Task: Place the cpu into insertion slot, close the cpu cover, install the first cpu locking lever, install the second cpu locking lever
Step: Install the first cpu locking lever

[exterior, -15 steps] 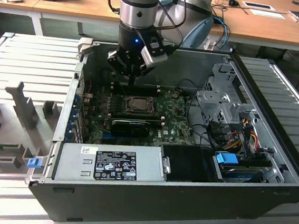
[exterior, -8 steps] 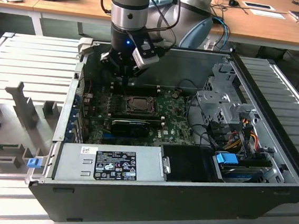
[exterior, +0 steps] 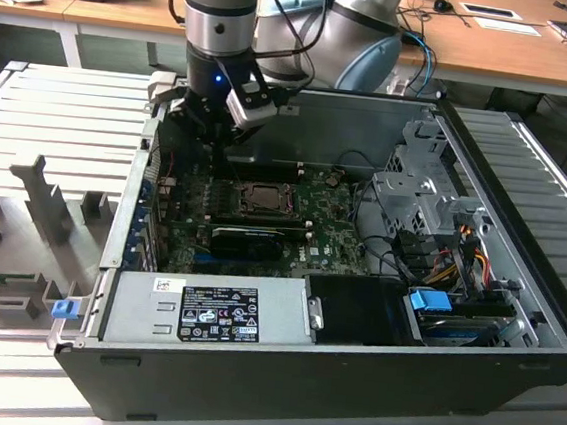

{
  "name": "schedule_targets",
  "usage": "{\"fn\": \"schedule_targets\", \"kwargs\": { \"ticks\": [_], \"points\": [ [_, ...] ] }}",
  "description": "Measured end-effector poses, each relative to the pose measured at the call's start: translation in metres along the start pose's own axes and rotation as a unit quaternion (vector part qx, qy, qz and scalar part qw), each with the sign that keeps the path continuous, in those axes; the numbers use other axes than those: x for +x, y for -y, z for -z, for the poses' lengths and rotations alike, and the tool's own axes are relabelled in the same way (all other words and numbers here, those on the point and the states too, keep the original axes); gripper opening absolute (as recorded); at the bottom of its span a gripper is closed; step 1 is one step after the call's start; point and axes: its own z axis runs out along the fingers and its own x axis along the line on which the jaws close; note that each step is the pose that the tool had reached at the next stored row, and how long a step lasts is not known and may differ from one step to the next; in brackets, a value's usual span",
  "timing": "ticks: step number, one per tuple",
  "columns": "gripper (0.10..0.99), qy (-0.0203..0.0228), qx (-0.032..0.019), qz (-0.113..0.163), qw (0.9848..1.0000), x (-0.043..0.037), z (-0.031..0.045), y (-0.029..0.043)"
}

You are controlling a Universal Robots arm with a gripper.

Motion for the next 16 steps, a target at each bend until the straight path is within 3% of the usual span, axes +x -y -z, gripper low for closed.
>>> {"fn": "schedule_targets", "kwargs": {
  "ticks": [5,16],
  "points": [
    [0.106,0.0,-0.0001,0.0,1.0,0.0037,-0.0032,-0.0093],
    [0.106,0.0,0.0,0.0,1.0,0.0031,-0.0068,-0.0251]
  ]
}}
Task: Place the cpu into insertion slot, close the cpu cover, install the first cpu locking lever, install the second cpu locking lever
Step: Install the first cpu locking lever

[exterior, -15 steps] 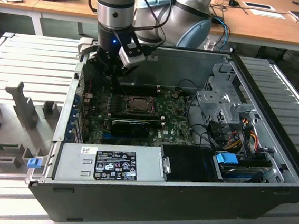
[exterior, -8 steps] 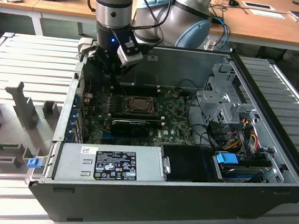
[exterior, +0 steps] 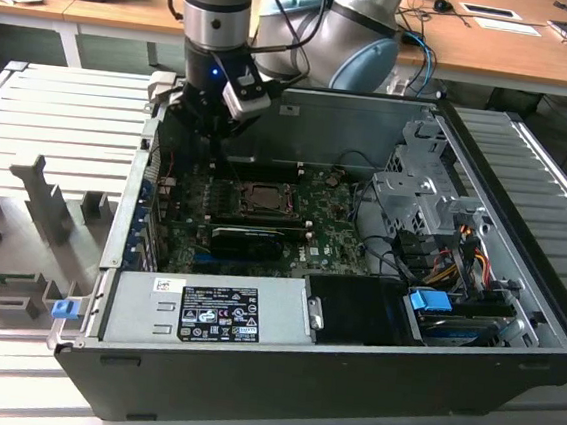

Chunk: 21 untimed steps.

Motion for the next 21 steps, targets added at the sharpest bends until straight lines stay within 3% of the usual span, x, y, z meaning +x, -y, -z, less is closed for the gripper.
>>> {"fn": "schedule_targets", "kwargs": {
  "ticks": [3,7,19,20,21],
  "points": [
    [0.106,0.0,0.0,0.0,1.0,-0.0029,-0.0006,-0.0008],
    [0.106,0.0,0.0,0.0,1.0,-0.0123,-0.0014,-0.001],
    [0.106,0.0,-0.0001,0.0,1.0,-0.0612,-0.0046,-0.0002],
    [0.106,0.0001,-0.0014,0.0,1.0,-0.063,-0.0049,-0.0001],
    [0.106,0.0002,-0.0068,0.0,1.0,-0.0639,-0.0052,0.0]
  ]
}}
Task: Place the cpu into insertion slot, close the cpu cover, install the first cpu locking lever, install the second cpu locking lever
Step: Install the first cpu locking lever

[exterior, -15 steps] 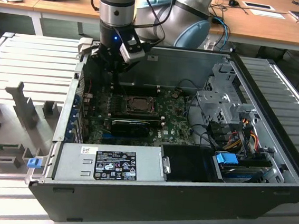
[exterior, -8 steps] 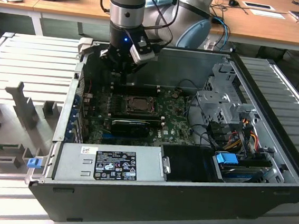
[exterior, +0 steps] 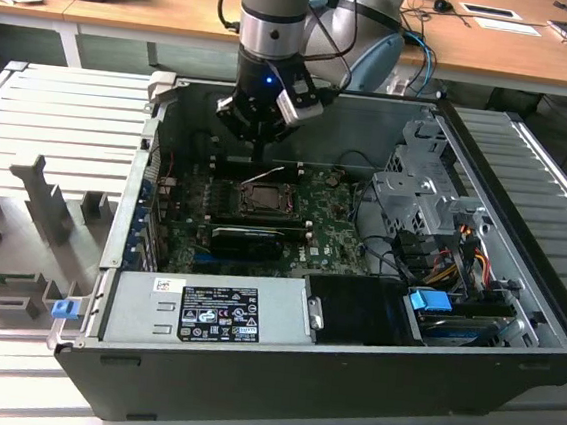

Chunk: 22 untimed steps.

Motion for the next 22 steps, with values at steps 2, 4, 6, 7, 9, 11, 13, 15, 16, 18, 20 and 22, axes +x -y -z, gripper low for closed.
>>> {"fn": "schedule_targets", "kwargs": {
  "ticks": [2,4,6,7,9,11,13,15,16,18,20,22],
  "points": [
    [0.106,0.0003,-0.0106,0.0,0.9999,-0.0002,-0.0005,0.0],
    [0.106,0.0012,-0.0145,0.0,0.9999,-0.0002,-0.0019,0.0008],
    [0.106,0.0018,-0.0144,0.0,0.9999,-0.0001,-0.0043,0.0014],
    [0.106,0.0019,-0.0144,0.0,0.9999,-0.0001,-0.006,0.0015],
    [0.106,0.002,-0.0144,0.0,0.9999,-0.0007,-0.0108,0.0017],
    [0.106,0.002,-0.0145,0.0,0.9999,-0.0022,-0.0157,0.0018],
    [0.106,0.002,-0.0144,0.0,0.9999,-0.0062,-0.02,0.0019],
    [0.106,0.002,-0.0144,0.0,0.9999,-0.0103,-0.0236,0.002],
    [0.106,0.0019,-0.0144,0.0,0.9999,-0.0115,-0.0241,0.002],
    [0.106,0.002,-0.0144,0.0,0.9999,-0.0128,-0.0253,0.0016],
    [0.106,0.002,-0.0145,0.0,0.9999,-0.0137,-0.0264,0.0011],
    [0.106,0.0019,-0.0145,0.004,0.9999,-0.0144,-0.0286,0.0004]
  ]
}}
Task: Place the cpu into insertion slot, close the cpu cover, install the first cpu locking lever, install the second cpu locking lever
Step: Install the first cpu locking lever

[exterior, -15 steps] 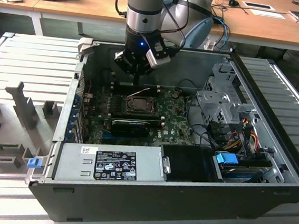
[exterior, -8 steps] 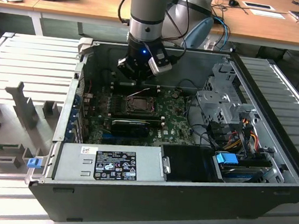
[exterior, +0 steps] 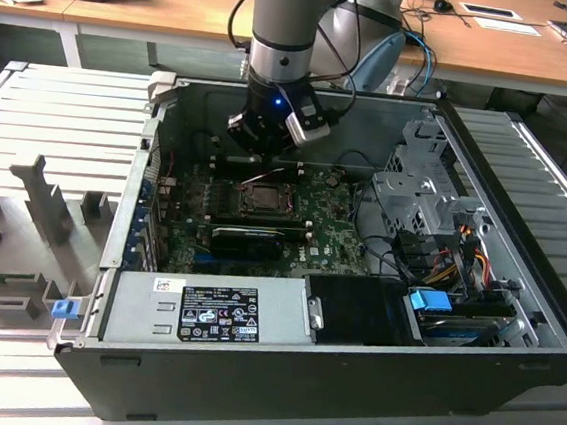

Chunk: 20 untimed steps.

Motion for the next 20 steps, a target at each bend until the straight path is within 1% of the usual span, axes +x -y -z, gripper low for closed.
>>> {"fn": "schedule_targets", "kwargs": {
  "ticks": [4,8,13,18,20],
  "points": [
    [0.106,-0.0001,0.0001,0.0,1.0,-0.0035,-0.0033,-0.0002],
    [0.106,-0.0001,0.0001,0.001,1.0,-0.0095,-0.008,-0.0009],
    [0.106,-0.0003,0.0,0.004,1.0,-0.0141,-0.0117,-0.0009],
    [0.106,-0.0006,0.0,0.007,1.0,-0.0181,-0.0134,-0.0005],
    [0.106,-0.0005,0.0,0.007,1.0,-0.0185,-0.0139,0.0002]
  ]
}}
